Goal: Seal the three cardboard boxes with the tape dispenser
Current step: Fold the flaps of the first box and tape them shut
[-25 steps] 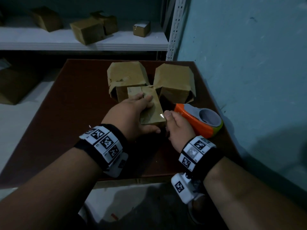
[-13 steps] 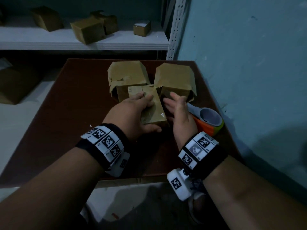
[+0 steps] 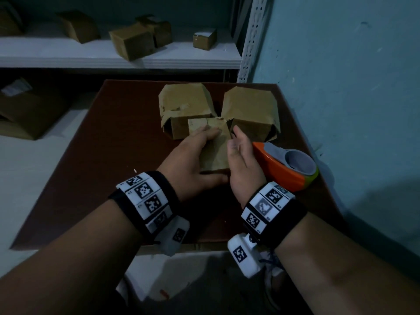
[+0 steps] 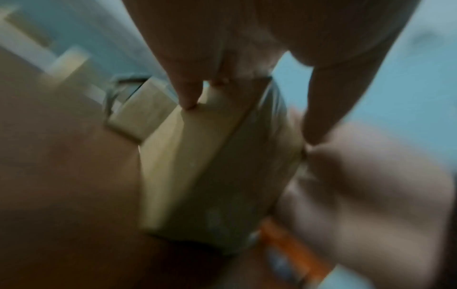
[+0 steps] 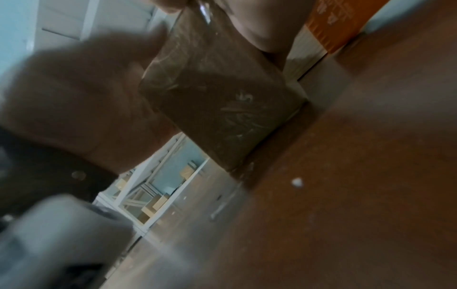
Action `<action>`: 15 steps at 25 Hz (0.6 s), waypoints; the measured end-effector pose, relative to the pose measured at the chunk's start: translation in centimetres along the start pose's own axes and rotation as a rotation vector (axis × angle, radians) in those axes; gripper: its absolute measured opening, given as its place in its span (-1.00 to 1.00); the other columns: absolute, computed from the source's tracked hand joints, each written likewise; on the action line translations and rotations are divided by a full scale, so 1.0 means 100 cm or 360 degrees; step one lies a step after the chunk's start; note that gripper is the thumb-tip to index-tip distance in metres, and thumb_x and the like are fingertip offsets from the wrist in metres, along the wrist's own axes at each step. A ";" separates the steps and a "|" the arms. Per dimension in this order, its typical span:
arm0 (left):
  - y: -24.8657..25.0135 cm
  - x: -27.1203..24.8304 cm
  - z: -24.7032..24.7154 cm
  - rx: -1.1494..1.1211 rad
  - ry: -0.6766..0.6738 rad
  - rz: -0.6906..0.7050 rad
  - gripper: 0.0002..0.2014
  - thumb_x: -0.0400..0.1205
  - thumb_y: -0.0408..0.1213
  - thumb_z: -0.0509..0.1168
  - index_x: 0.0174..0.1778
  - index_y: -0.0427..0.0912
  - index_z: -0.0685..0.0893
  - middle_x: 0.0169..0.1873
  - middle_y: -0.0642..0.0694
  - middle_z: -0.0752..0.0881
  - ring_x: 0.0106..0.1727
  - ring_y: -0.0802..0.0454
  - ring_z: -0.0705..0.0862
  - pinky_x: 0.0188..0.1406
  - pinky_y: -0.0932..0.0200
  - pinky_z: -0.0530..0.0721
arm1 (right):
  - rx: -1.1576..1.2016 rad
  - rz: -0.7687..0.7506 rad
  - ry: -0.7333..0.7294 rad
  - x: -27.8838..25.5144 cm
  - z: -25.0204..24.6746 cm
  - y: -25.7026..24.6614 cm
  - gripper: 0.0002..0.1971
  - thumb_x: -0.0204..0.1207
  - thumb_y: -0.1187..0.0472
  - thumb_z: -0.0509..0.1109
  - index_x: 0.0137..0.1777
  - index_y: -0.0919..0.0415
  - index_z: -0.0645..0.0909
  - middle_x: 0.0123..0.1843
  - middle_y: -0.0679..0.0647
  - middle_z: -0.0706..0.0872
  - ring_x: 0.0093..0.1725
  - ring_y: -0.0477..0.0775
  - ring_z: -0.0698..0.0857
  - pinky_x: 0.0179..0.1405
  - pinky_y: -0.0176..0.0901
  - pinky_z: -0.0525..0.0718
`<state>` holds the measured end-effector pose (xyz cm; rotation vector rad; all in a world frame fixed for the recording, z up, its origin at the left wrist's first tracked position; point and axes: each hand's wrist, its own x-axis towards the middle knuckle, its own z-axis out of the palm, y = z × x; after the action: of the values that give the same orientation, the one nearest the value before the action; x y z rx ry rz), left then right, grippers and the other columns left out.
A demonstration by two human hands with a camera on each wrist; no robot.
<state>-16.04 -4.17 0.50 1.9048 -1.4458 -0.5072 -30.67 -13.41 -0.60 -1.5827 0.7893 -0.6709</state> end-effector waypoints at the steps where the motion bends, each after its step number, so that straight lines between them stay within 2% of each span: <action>1: -0.006 -0.001 0.001 -0.0290 0.0061 -0.0014 -0.06 0.51 0.03 0.63 0.78 0.11 0.30 0.76 0.09 0.33 0.74 0.19 0.32 0.74 -0.05 0.39 | 0.0002 -0.0008 0.0012 0.001 0.001 0.004 -0.42 0.81 -0.21 0.14 0.81 -0.22 0.22 0.74 -0.18 0.40 0.63 -0.21 0.43 0.65 -0.10 0.48; 2: -0.010 -0.001 0.002 -0.0533 0.0154 -0.0033 -0.13 0.56 0.05 0.57 0.77 0.11 0.32 0.74 0.11 0.37 0.73 0.21 0.35 0.73 -0.11 0.42 | 0.0011 0.0006 0.0010 0.002 0.002 0.005 -0.42 0.80 -0.21 0.16 0.80 -0.23 0.24 0.72 -0.20 0.42 0.62 -0.21 0.46 0.67 -0.01 0.47; 3: -0.014 0.000 0.003 -0.0682 0.0255 -0.0054 -0.13 0.56 0.14 0.54 0.77 0.12 0.31 0.75 0.11 0.37 0.74 0.19 0.35 0.72 -0.17 0.42 | 0.0017 0.0016 0.0004 0.003 0.001 0.006 -0.45 0.82 -0.16 0.17 0.80 -0.23 0.25 0.69 -0.22 0.45 0.58 -0.24 0.49 0.65 -0.04 0.49; 5: -0.014 0.002 0.007 -0.0651 0.0370 -0.0128 -0.02 0.51 0.37 0.47 0.80 0.11 0.24 0.80 0.09 0.27 0.78 0.17 0.28 0.74 -0.18 0.38 | 0.0024 0.0042 -0.0002 0.003 0.001 0.002 -0.48 0.87 -0.02 0.19 0.81 -0.18 0.26 0.62 -0.24 0.49 0.47 -0.31 0.54 0.50 -0.22 0.54; 6: -0.013 0.003 0.009 -0.0545 0.0375 -0.0171 0.01 0.52 0.40 0.44 0.82 0.09 0.19 0.83 0.07 0.20 0.80 0.14 0.23 0.76 -0.15 0.35 | 0.0033 0.0051 -0.0005 0.002 0.001 0.001 -0.48 0.88 0.03 0.20 0.81 -0.17 0.27 0.61 -0.23 0.51 0.47 -0.29 0.55 0.47 -0.25 0.54; 8: -0.011 0.002 0.013 -0.0419 0.0344 -0.0269 -0.05 0.63 0.33 0.36 0.85 0.03 0.12 0.86 0.02 0.07 0.82 0.08 0.15 0.79 -0.06 0.26 | 0.0022 0.0067 0.0003 0.002 0.002 0.001 -0.49 0.87 0.07 0.21 0.80 -0.15 0.30 0.62 -0.19 0.54 0.49 -0.25 0.57 0.46 -0.21 0.55; 10: -0.012 0.001 0.017 -0.0556 0.0342 -0.0297 -0.17 0.72 0.31 0.22 0.85 0.04 0.12 0.85 0.00 0.11 0.81 0.08 0.17 0.80 -0.06 0.25 | 0.0022 0.0063 0.0009 0.002 0.003 0.002 -0.49 0.86 0.07 0.23 0.79 -0.13 0.33 0.61 -0.17 0.58 0.48 -0.26 0.60 0.49 -0.19 0.59; 11: -0.013 0.000 0.020 -0.0654 0.0369 -0.0289 -0.24 0.76 0.29 0.15 0.84 0.06 0.14 0.83 0.02 0.17 0.78 0.13 0.21 0.78 0.04 0.30 | 0.0042 0.0061 0.0006 0.002 0.003 0.003 -0.49 0.86 0.07 0.24 0.78 -0.13 0.34 0.60 -0.17 0.59 0.49 -0.25 0.61 0.52 -0.14 0.60; 12: -0.014 -0.001 0.023 -0.0716 0.0401 -0.0282 -0.32 0.81 0.23 0.09 0.83 0.05 0.16 0.80 0.05 0.21 0.74 0.21 0.23 0.70 0.29 0.33 | 0.0063 0.0064 0.0006 0.002 0.003 0.004 -0.50 0.85 0.06 0.25 0.78 -0.14 0.35 0.60 -0.17 0.61 0.50 -0.24 0.62 0.55 -0.10 0.60; 13: -0.013 -0.002 0.026 -0.0734 0.0427 -0.0286 -0.38 0.85 0.16 0.04 0.83 0.05 0.17 0.78 0.08 0.23 0.67 0.32 0.23 0.54 0.58 0.30 | 0.0077 0.0068 0.0008 0.002 0.002 0.004 -0.50 0.85 0.04 0.25 0.77 -0.17 0.37 0.59 -0.18 0.62 0.49 -0.25 0.62 0.57 -0.07 0.59; 14: -0.010 -0.003 0.028 -0.0732 0.0444 -0.0299 -0.40 0.85 0.13 0.00 0.83 0.05 0.17 0.76 0.11 0.24 0.60 0.42 0.22 0.36 0.77 0.25 | 0.0084 0.0080 0.0011 0.001 0.002 0.004 -0.52 0.85 0.01 0.25 0.75 -0.21 0.39 0.58 -0.20 0.62 0.48 -0.26 0.62 0.57 -0.07 0.59; 15: -0.009 -0.003 0.031 -0.0739 0.0458 -0.0299 -0.37 0.83 0.15 -0.04 0.84 0.06 0.15 0.77 0.12 0.23 0.56 0.50 0.20 0.27 0.83 0.21 | 0.0086 0.0094 0.0021 0.000 0.002 0.004 -0.54 0.85 -0.05 0.24 0.72 -0.29 0.41 0.59 -0.22 0.62 0.48 -0.27 0.62 0.58 -0.07 0.58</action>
<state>-17.55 -4.62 -2.29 1.6599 -0.8776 -0.5711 -30.56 -13.34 -1.05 -1.5017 0.8180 -0.6551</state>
